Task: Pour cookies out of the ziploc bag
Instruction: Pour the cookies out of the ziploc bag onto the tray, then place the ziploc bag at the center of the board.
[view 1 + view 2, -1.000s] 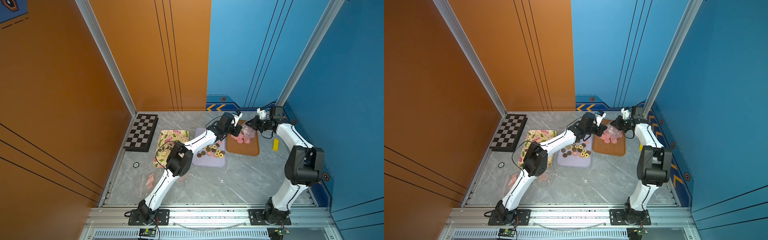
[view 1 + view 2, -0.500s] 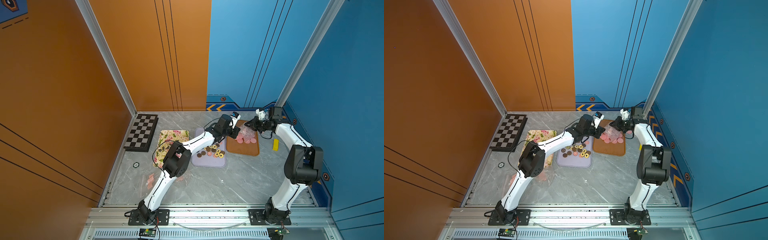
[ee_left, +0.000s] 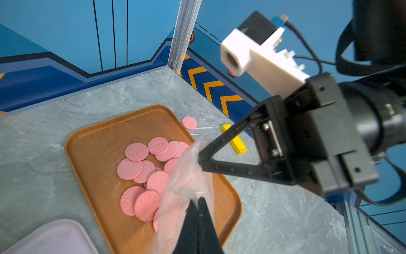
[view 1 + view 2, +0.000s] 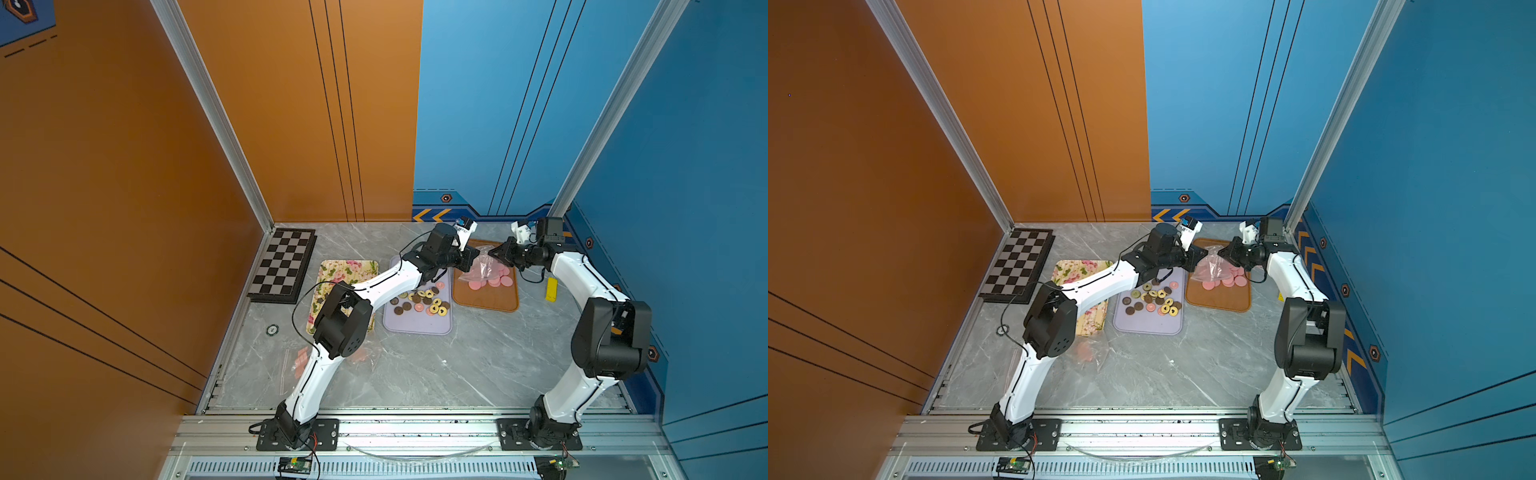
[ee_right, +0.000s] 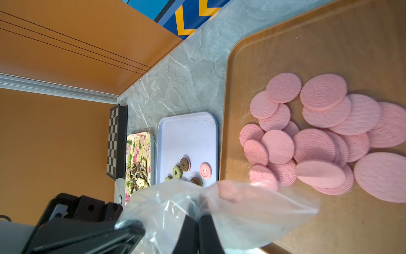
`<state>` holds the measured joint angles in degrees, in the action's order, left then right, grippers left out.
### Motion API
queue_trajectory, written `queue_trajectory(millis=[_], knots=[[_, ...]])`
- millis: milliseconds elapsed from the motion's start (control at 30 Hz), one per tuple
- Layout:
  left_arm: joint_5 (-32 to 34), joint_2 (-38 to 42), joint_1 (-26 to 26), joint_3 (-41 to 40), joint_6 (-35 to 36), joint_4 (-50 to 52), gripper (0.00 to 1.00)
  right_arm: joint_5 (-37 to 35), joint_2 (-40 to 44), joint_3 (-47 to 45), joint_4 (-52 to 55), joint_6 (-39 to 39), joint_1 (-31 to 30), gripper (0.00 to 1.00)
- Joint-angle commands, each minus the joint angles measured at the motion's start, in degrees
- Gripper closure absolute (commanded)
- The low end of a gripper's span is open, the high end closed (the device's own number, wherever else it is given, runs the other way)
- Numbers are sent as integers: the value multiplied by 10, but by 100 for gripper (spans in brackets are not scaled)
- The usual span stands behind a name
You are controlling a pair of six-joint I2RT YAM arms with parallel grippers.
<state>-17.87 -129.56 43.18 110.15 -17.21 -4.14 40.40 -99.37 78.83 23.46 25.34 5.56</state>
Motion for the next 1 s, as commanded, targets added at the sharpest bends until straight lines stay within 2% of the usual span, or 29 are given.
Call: queue_trajectory(millis=[0, 33, 67, 100, 133, 167, 300, 400, 500, 600, 733, 767, 800, 867, 900, 967], knots=[[-14, 36, 1, -25, 3, -7, 100, 0, 32, -11, 4, -11, -2, 87], [-10, 47, 4, -34, 9, -7, 100, 2, 43, -18, 4, -12, -5, 64], [-8, 58, 5, -42, 12, -7, 100, -6, 57, -27, 4, -16, -11, 49], [-4, 69, 7, -52, 13, -7, 100, -17, 71, -38, 4, -20, -16, 40], [-1, 83, 8, -64, 14, -7, 100, -27, 89, -49, 4, -24, -22, 13], [4, 100, 9, -80, 15, -7, 100, -31, 107, -60, 4, -26, -26, 0], [30, 185, 17, -166, 19, -9, 100, -56, 192, -121, 4, -18, -31, 0], [70, 283, 30, -263, 26, -5, 100, -65, 272, -179, 7, -4, -34, 0], [177, 382, 42, -338, 15, 96, 100, -74, 341, -232, 30, 4, -47, 0], [336, 479, 66, -402, -10, 251, 100, -75, 404, -289, 47, 15, -66, 0], [509, 611, 123, -489, -105, 410, 100, -73, 466, -348, 71, 19, -95, 0], [532, 643, 140, -505, -134, 437, 100, -70, 474, -357, 76, 18, -101, 0], [546, 679, 158, -534, -164, 457, 100, -67, 485, -368, 83, 18, -108, 0], [532, 735, 178, -575, -202, 466, 100, -66, 500, -386, 91, 18, -123, 0], [510, 753, 183, -595, -216, 464, 100, -66, 506, -394, 92, 19, -128, 0], [445, 758, 199, -620, -197, 442, 100, -72, 510, -402, 92, 22, -136, 0]])
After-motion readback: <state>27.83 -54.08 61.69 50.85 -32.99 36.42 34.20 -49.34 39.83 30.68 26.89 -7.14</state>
